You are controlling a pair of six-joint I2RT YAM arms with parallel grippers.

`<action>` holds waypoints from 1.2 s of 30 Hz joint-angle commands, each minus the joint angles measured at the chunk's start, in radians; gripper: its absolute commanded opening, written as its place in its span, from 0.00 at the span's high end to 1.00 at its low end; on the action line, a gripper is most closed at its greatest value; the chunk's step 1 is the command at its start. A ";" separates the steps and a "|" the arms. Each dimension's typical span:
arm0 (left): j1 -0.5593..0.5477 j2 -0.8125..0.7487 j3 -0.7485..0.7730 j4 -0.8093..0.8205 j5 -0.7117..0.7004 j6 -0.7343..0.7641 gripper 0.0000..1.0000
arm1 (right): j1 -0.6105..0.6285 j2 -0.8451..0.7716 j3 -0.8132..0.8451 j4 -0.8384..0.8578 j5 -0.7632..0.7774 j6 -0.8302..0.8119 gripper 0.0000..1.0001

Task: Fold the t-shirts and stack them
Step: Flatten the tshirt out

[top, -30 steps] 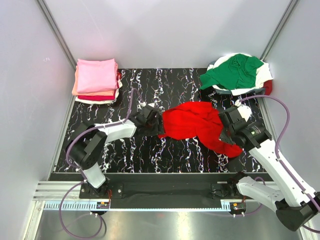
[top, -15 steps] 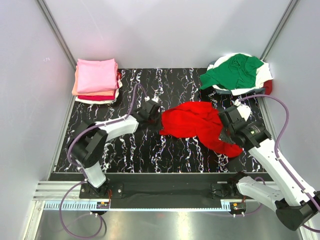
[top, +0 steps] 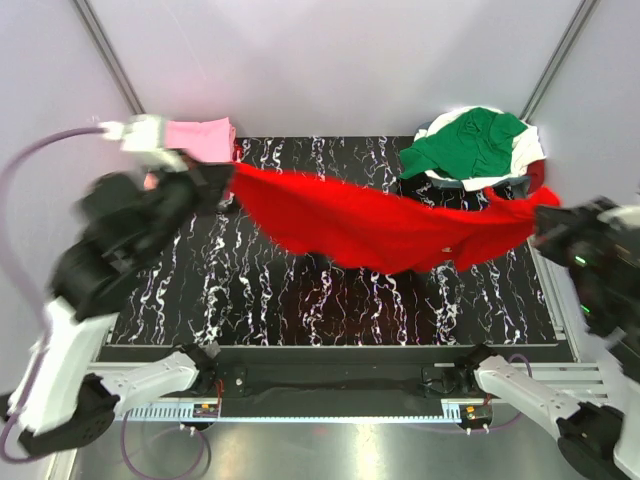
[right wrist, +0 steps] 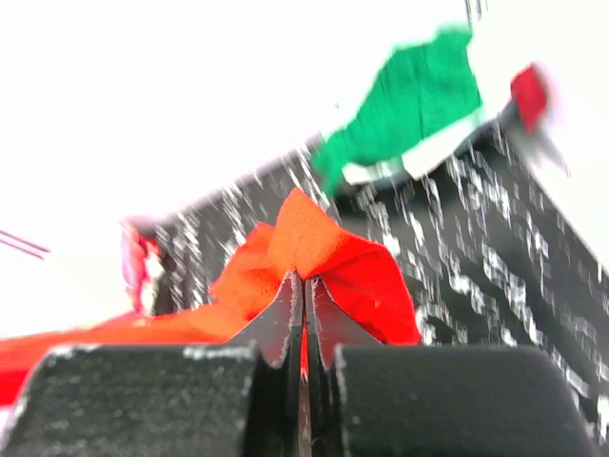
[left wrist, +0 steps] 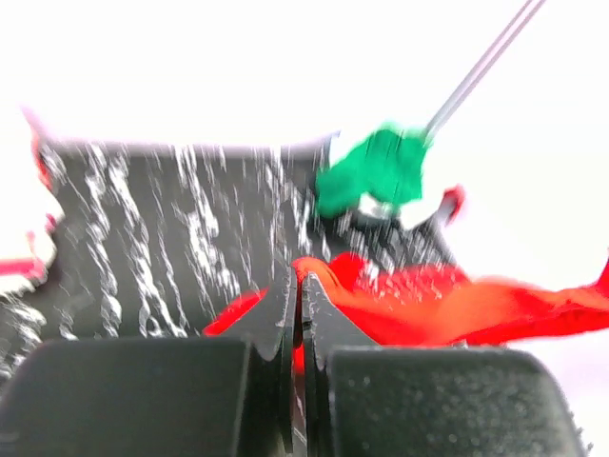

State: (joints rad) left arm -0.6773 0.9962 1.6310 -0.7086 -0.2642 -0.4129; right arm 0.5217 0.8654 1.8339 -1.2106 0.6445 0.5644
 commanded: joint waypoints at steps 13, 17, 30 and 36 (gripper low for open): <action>-0.004 -0.240 0.208 -0.167 -0.147 0.295 1.00 | 0.001 -0.031 0.129 0.381 -0.155 -0.411 1.00; -0.002 -0.151 0.195 -0.173 -0.239 0.293 1.00 | 0.001 0.125 0.116 0.442 -0.161 -0.436 1.00; 0.606 0.483 -0.042 -0.081 0.257 0.155 0.66 | -0.156 1.032 0.400 0.455 -0.318 -0.304 0.05; 0.618 0.497 -0.066 -0.063 0.300 0.117 0.06 | -0.158 1.182 0.687 0.200 -0.356 -0.278 0.00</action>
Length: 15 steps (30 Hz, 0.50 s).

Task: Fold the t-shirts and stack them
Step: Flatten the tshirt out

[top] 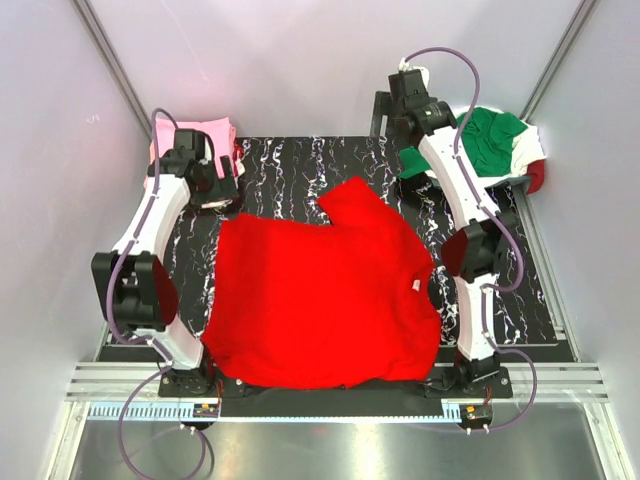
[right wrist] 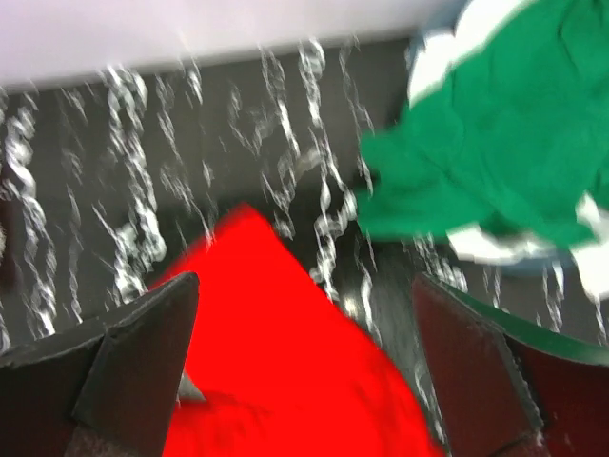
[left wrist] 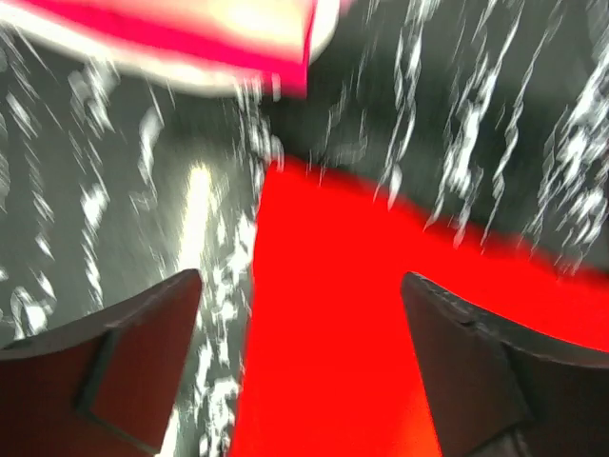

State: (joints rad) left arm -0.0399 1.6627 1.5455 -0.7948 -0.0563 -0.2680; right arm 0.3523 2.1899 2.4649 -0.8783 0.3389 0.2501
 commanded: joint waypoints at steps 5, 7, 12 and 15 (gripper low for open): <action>-0.025 -0.315 -0.142 0.011 0.064 -0.028 0.05 | 0.013 -0.491 -0.576 0.192 -0.188 0.089 0.00; -0.026 -0.354 -0.249 0.025 0.070 -0.054 0.06 | 0.013 -0.613 -0.814 0.240 -0.257 0.150 0.00; -0.035 -0.416 -0.467 0.135 0.111 -0.129 0.08 | 0.025 -0.650 -1.113 0.326 -0.397 0.239 0.01; -0.041 -0.374 -0.542 0.198 0.134 -0.171 0.10 | 0.039 -0.570 -1.124 0.334 -0.455 0.255 0.02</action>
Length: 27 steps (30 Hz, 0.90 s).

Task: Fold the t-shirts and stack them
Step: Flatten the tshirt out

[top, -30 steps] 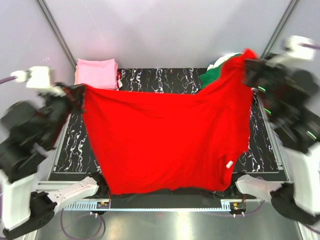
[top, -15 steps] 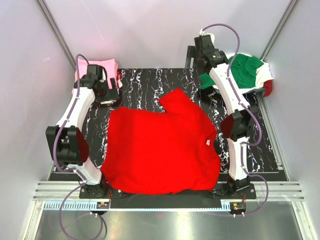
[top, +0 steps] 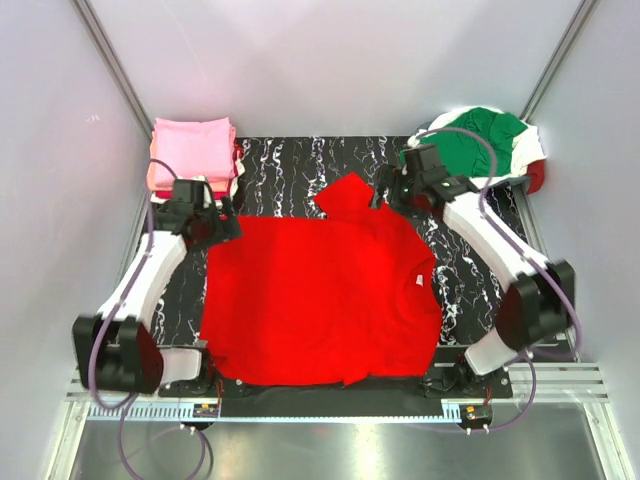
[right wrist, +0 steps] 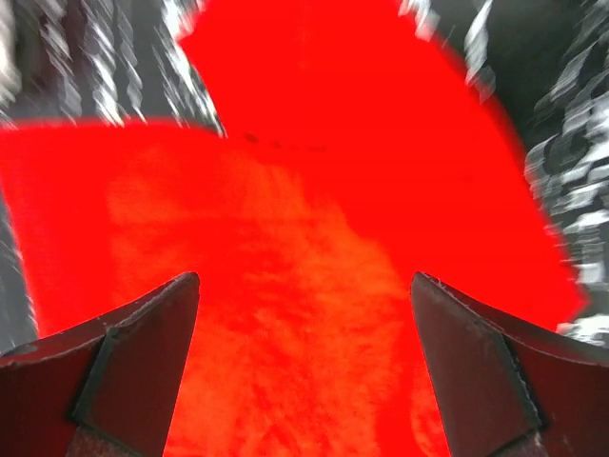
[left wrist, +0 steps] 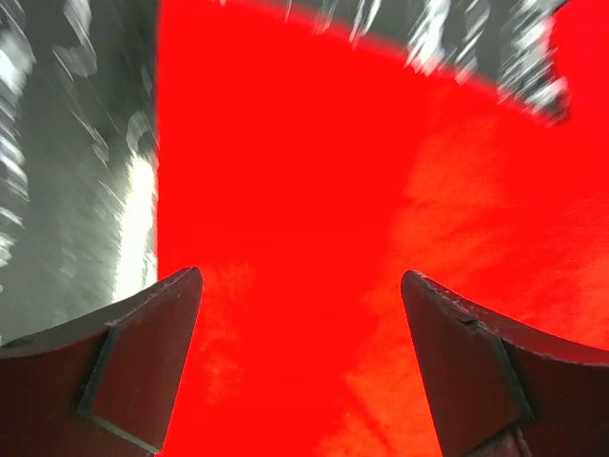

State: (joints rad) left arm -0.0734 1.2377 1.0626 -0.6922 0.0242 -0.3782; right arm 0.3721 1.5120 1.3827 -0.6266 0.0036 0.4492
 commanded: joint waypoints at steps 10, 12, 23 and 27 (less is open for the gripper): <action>-0.012 0.339 -0.029 0.137 0.003 -0.122 0.12 | 0.030 0.470 0.154 -0.088 -0.048 0.048 0.03; -0.012 0.416 0.008 0.140 -0.001 -0.136 0.13 | 0.030 0.537 0.203 -0.110 -0.010 0.042 0.02; -0.019 0.749 0.298 0.059 -0.052 -0.137 0.17 | -0.067 0.920 0.652 -0.277 0.029 0.029 0.00; -0.023 0.809 0.407 0.034 -0.041 -0.145 0.18 | -0.104 1.042 0.884 -0.343 0.042 -0.001 0.00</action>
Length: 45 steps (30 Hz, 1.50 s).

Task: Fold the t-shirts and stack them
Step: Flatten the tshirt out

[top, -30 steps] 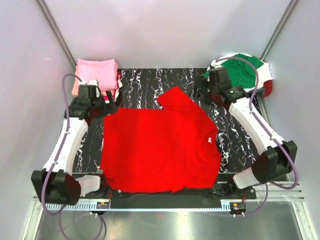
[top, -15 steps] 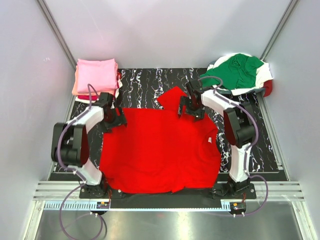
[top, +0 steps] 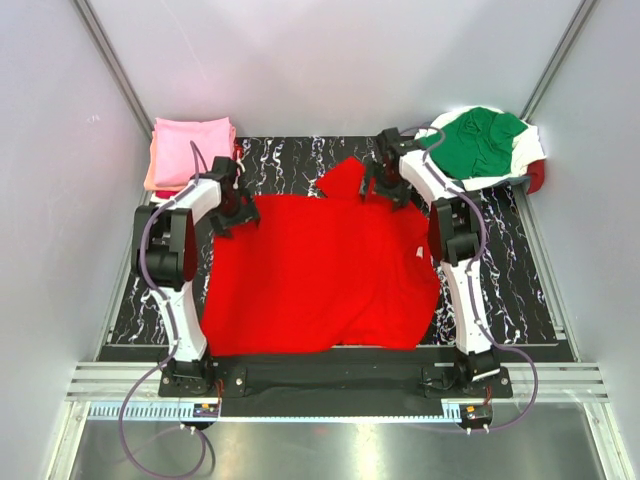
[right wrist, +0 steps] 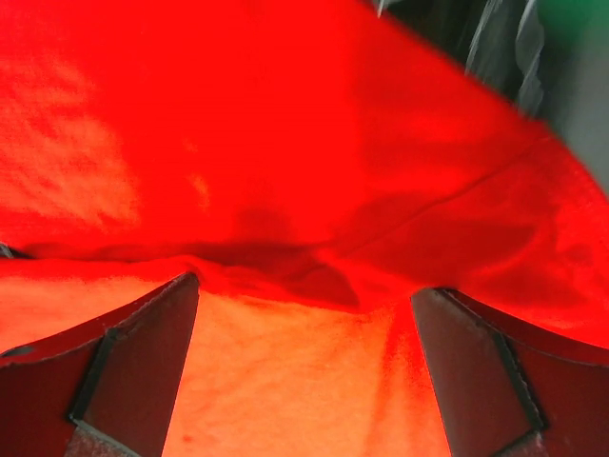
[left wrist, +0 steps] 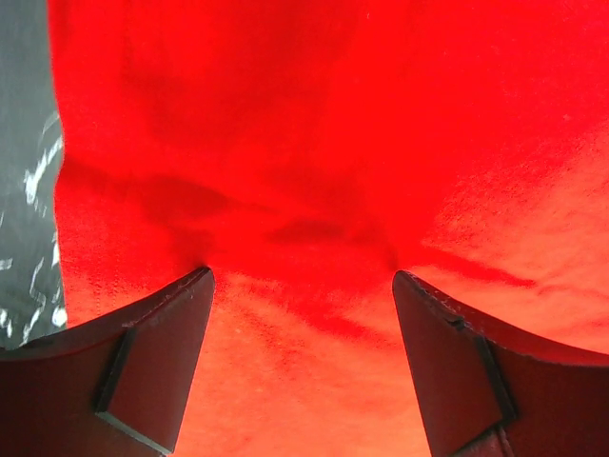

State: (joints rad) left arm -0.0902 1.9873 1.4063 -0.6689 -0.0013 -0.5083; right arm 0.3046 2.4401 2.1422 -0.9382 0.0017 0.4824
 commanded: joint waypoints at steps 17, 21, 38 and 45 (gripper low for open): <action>-0.098 0.058 0.310 -0.095 -0.035 0.010 0.18 | -0.093 0.027 0.184 0.024 -0.182 -0.109 0.00; -0.150 -0.097 0.310 -0.153 -0.094 0.036 0.18 | -0.070 -0.097 0.205 -0.010 -0.175 -0.117 0.00; -0.249 -0.929 -0.600 -0.046 0.023 -0.113 0.18 | -0.068 -1.416 -1.384 0.113 -0.054 0.376 0.09; -0.256 -1.074 -0.710 -0.067 0.011 -0.186 0.18 | -0.068 -1.563 -1.590 0.099 -0.089 0.435 0.12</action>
State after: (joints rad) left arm -0.3401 0.9501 0.7174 -0.7784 -0.0101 -0.6361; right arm 0.2340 0.8478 0.5884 -0.9089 -0.0570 0.8471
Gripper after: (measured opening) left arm 0.820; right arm 0.884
